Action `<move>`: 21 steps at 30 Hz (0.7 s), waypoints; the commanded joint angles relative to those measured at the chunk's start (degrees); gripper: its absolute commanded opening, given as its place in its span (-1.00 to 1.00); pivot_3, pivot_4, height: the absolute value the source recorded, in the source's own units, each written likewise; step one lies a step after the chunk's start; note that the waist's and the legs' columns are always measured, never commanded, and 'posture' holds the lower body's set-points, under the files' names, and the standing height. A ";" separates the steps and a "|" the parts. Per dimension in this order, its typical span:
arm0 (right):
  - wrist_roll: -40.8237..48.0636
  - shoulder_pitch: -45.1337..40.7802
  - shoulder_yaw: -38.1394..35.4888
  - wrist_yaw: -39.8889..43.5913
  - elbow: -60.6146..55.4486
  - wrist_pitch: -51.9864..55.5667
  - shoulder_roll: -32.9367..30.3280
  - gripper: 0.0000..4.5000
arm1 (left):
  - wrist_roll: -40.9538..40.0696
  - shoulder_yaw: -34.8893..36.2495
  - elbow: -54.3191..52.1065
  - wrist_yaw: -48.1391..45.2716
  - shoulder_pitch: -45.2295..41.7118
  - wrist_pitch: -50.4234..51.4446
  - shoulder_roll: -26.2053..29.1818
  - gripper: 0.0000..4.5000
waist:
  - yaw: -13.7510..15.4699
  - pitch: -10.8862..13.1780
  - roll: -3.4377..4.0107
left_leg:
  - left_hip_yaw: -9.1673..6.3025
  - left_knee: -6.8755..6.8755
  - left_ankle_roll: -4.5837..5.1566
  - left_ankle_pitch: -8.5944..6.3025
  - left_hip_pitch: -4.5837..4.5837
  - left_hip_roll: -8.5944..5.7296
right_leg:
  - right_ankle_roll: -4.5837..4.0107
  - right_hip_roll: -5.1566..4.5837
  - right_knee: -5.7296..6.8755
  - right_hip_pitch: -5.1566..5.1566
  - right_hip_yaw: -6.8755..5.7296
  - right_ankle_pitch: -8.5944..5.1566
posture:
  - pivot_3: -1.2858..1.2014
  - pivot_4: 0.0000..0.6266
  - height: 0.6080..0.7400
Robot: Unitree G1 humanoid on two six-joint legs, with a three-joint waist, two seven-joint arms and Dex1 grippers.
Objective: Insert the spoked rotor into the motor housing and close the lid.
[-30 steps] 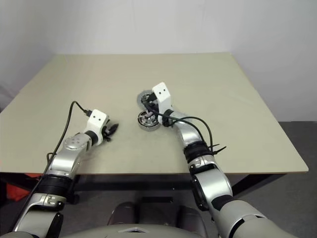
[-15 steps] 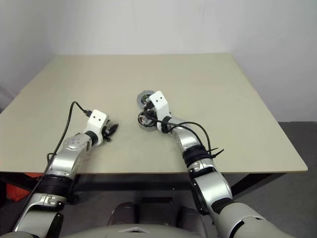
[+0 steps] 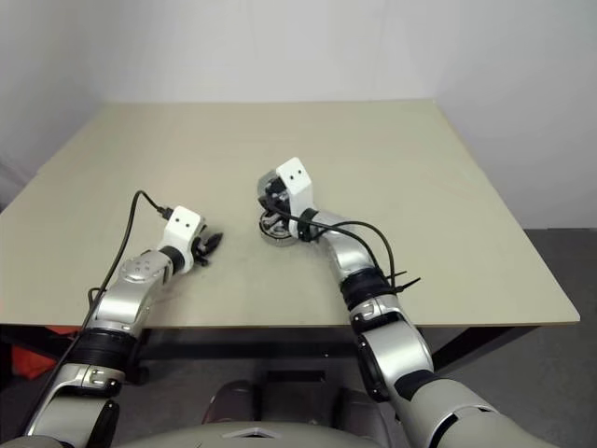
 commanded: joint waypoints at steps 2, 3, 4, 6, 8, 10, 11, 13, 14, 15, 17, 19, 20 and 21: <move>-0.71 -3.78 -1.03 -2.84 8.82 -3.02 1.44 -0.99 | 0.00 0.82 -2.20 0.54 -0.17 -0.21 0.38 0.01 | -0.03 0.01 0.01 | 0.00 0.00 0.00 0.00 0.00 0.00 | 0.00 0.00 0.00 0.00 0.00 0.00 | 0.03 -1.00 1.00; -1.17 -4.25 -0.95 -3.34 10.53 -3.61 1.48 -0.99 | 0.00 0.82 -2.33 0.61 -0.09 -0.15 0.34 0.01 | -0.02 0.00 0.01 | 0.00 0.00 0.00 0.00 -0.01 0.00 | 0.00 0.00 0.00 0.00 0.00 0.00 | 0.03 -1.00 1.00; -1.55 -4.67 -0.93 -3.90 11.84 -4.23 1.43 -0.99 | -0.02 0.86 -2.51 0.68 0.05 -0.10 0.33 0.01 | -0.04 0.01 0.01 | 0.00 0.00 0.00 0.00 -0.01 0.00 | 0.00 0.00 0.00 0.00 0.00 0.00 | 0.03 -1.00 1.00; -1.57 -5.31 -1.18 -4.01 13.08 -5.24 1.30 -0.99 | -0.09 1.01 -2.78 0.77 0.37 -0.05 0.34 0.01 | -0.05 0.00 0.01 | 0.01 0.00 0.00 0.00 0.01 0.00 | -0.01 0.00 0.00 0.00 0.01 0.00 | 0.03 -1.00 1.00; -1.50 -5.71 -1.38 -3.84 13.64 -5.81 1.17 -0.99 | -0.11 1.05 -2.94 0.82 0.57 -0.04 0.35 0.01 | -0.01 0.00 0.01 | 0.00 0.00 0.00 0.00 0.01 0.00 | -0.01 0.00 0.00 0.01 0.00 0.00 | 0.03 -1.00 1.00; -1.53 -5.90 -1.46 -3.83 13.84 -6.23 1.00 -0.99 | -0.11 1.03 -3.04 0.87 0.66 0.00 0.34 0.01 | -0.01 0.00 0.01 | 0.00 0.00 0.00 0.00 0.00 0.00 | -0.01 0.00 0.00 0.02 0.00 0.00 | 0.03 -1.00 1.00; -1.45 -5.98 -1.52 -3.75 13.70 -6.33 0.91 -0.99 | -0.13 1.02 -3.07 0.91 0.68 0.03 0.32 0.01 | -0.01 0.00 0.01 | 0.00 0.00 0.00 0.00 0.00 0.00 | -0.01 0.00 0.00 0.02 0.00 0.00 | 0.03 -1.00 1.00; -0.92 -6.17 -1.76 -3.23 12.17 -6.49 0.77 -0.99 | -0.15 0.89 -2.96 0.98 0.62 -0.04 0.21 0.01 | 0.02 0.00 0.01 | 0.00 0.00 0.00 0.00 0.00 0.00 | -0.01 0.00 0.01 0.01 0.00 0.00 | 0.03 -1.00 1.00; -0.44 -6.37 -2.06 -2.95 11.19 -6.54 0.79 -0.99 | -0.14 0.82 -2.81 1.00 0.51 -0.11 0.14 0.01 | 0.02 0.00 0.01 | 0.00 0.00 0.00 0.00 0.00 0.00 | -0.01 0.00 0.01 0.01 0.00 0.00 | 0.03 -1.00 1.00; -0.01 -6.67 -2.39 -2.77 10.31 -6.69 0.78 -0.99 | -0.13 0.75 -2.68 1.02 0.40 -0.18 0.09 0.01 | 0.02 0.01 0.01 | 0.00 0.00 0.00 0.00 0.00 0.00 | -0.01 0.00 0.01 0.01 0.00 0.00 | 0.03 -1.00 1.00; 0.38 -7.50 -3.00 -2.77 9.23 -7.16 0.60 -0.99 | -0.12 0.67 -2.53 1.00 0.25 -0.28 0.06 0.01 | 0.02 0.01 0.01 | 0.00 0.00 0.00 0.00 -0.02 0.00 | -0.01 0.00 0.01 0.01 0.00 0.00 | 0.03 -1.00 1.00; 0.39 -8.30 -3.38 -3.02 9.01 -7.46 0.28 -0.99 | -0.10 0.63 -2.46 1.00 0.20 -0.33 0.03 0.01 | -0.01 0.01 0.01 | 0.00 0.00 0.00 0.00 -0.02 0.00 | -0.01 0.00 0.01 -0.01 0.00 0.00 | 0.03 -1.00 1.00; 0.44 -8.97 -3.69 -3.23 9.39 -7.59 0.06 -0.99 | -0.10 0.61 -2.43 0.99 0.18 -0.36 0.02 0.01 | -0.01 0.01 0.01 | 0.00 0.00 0.00 0.00 -0.02 0.01 | -0.01 0.00 0.01 -0.02 0.00 0.00 | 0.03 -1.00 1.00; 0.46 -9.53 -3.97 -3.33 9.91 -7.66 -0.10 -0.99 | -0.09 0.59 -2.41 0.98 0.16 -0.38 0.02 0.01 | -0.02 0.01 0.01 | 0.01 0.00 0.00 0.00 -0.02 0.01 | -0.01 0.00 0.02 -0.02 0.00 0.00 | 0.03 -1.00 1.00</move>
